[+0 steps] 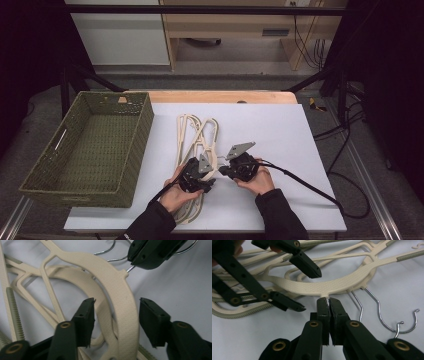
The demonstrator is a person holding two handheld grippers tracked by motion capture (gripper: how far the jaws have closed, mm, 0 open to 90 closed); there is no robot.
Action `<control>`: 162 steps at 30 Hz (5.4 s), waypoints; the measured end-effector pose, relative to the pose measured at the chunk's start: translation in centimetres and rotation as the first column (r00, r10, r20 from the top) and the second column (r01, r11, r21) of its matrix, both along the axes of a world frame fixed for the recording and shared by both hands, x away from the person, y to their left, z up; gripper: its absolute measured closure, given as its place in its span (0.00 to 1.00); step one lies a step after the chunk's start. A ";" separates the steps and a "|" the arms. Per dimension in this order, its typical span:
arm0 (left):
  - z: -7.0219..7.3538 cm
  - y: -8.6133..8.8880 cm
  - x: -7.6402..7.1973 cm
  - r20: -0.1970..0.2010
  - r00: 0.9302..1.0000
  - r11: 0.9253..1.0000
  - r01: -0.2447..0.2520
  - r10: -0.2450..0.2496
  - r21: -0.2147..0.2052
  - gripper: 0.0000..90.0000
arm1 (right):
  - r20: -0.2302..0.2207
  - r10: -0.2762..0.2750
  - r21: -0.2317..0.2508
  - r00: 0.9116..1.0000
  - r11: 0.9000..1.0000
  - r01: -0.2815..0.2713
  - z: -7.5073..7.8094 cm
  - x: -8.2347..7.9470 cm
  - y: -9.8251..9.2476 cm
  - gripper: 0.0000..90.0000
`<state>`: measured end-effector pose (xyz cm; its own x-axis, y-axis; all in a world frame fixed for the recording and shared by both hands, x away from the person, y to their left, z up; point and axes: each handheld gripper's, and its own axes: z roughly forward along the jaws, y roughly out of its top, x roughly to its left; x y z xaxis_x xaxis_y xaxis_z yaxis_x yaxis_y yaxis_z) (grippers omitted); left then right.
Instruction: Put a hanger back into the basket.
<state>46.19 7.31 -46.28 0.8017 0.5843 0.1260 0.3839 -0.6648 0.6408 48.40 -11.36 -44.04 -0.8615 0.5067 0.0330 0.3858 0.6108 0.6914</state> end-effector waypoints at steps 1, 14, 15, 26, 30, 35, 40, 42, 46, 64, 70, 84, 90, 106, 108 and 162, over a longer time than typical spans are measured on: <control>-0.1 -0.1 0.0 0.009 1.000 1.000 -0.007 0.007 0.008 0.60 | 0.005 0.011 -0.001 1.000 1.000 -0.011 0.0 0.1 -0.1 0.98; 0.6 -0.3 -0.9 0.024 1.000 1.000 0.012 -0.013 0.027 0.80 | 0.054 -0.003 0.077 0.999 0.997 -0.001 1.9 -0.7 -0.8 0.87; 0.8 -0.2 -0.9 0.029 1.000 1.000 0.010 -0.011 0.020 0.81 | 0.065 -0.004 0.092 0.998 0.996 -0.003 2.5 -0.9 -1.2 0.86; 3.7 2.1 -2.1 0.080 0.995 0.996 -0.055 0.060 -0.074 0.85 | 0.196 -0.211 0.380 0.958 0.917 0.124 7.9 -4.1 -7.4 0.44; 4.8 3.3 -2.2 0.097 0.989 0.989 -0.105 0.115 -0.100 0.86 | 0.202 -0.300 0.390 0.932 0.898 0.204 7.4 -4.8 -9.7 0.32; 5.8 5.1 -2.1 0.118 0.979 0.982 -0.152 0.165 -0.116 0.89 | 0.179 -0.379 0.371 0.908 0.881 0.294 5.6 -5.1 -11.9 0.20; 6.3 6.8 -1.7 0.128 0.965 0.966 -0.210 0.230 -0.152 0.92 | 0.162 -0.409 0.363 0.898 0.871 0.331 4.5 -5.3 -12.8 0.16; 6.5 7.5 -1.5 0.126 0.959 0.960 -0.232 0.253 -0.159 0.93 | 0.153 -0.423 0.369 0.893 0.863 0.345 4.3 -5.4 -13.0 0.16; 6.9 8.5 -1.0 0.115 0.949 0.944 -0.270 0.294 -0.190 0.95 | 0.156 -0.425 0.370 0.891 0.862 0.346 4.2 -5.5 -13.2 0.15; 17.3 12.6 -3.5 0.243 0.944 0.940 -0.144 0.225 -0.309 0.95 | 0.154 -0.441 0.418 0.884 0.840 0.346 4.9 -6.0 -14.0 0.10; 19.8 15.2 -2.5 0.254 0.948 0.946 -0.113 0.194 -0.303 0.95 | 0.158 -0.435 0.427 0.886 0.839 0.336 5.0 -6.1 -14.2 0.09; 20.8 24.3 0.8 0.276 0.928 0.948 -0.176 0.250 -0.267 0.95 | 0.168 -0.431 0.430 0.887 0.841 0.327 5.2 -6.1 -14.5 0.08; 19.8 27.8 1.7 0.276 0.917 0.944 -0.225 0.289 -0.242 0.95 | 0.166 -0.433 0.427 0.886 0.841 0.331 5.1 -6.1 -14.4 0.08; 15.9 33.2 3.4 0.242 0.918 0.943 -0.273 0.315 -0.192 0.95 | 0.168 -0.430 0.415 0.887 0.847 0.332 4.9 -5.9 -14.3 0.08; 15.6 33.5 3.3 0.237 0.920 0.945 -0.271 0.310 -0.183 0.95 | 0.166 -0.429 0.415 0.888 0.847 0.332 4.9 -5.9 -14.3 0.08; 7.5 28.3 1.8 0.100 0.974 0.977 -0.208 0.204 0.034 0.51 | 0.163 -0.396 0.392 0.904 0.867 0.309 4.5 -5.7 -13.0 0.08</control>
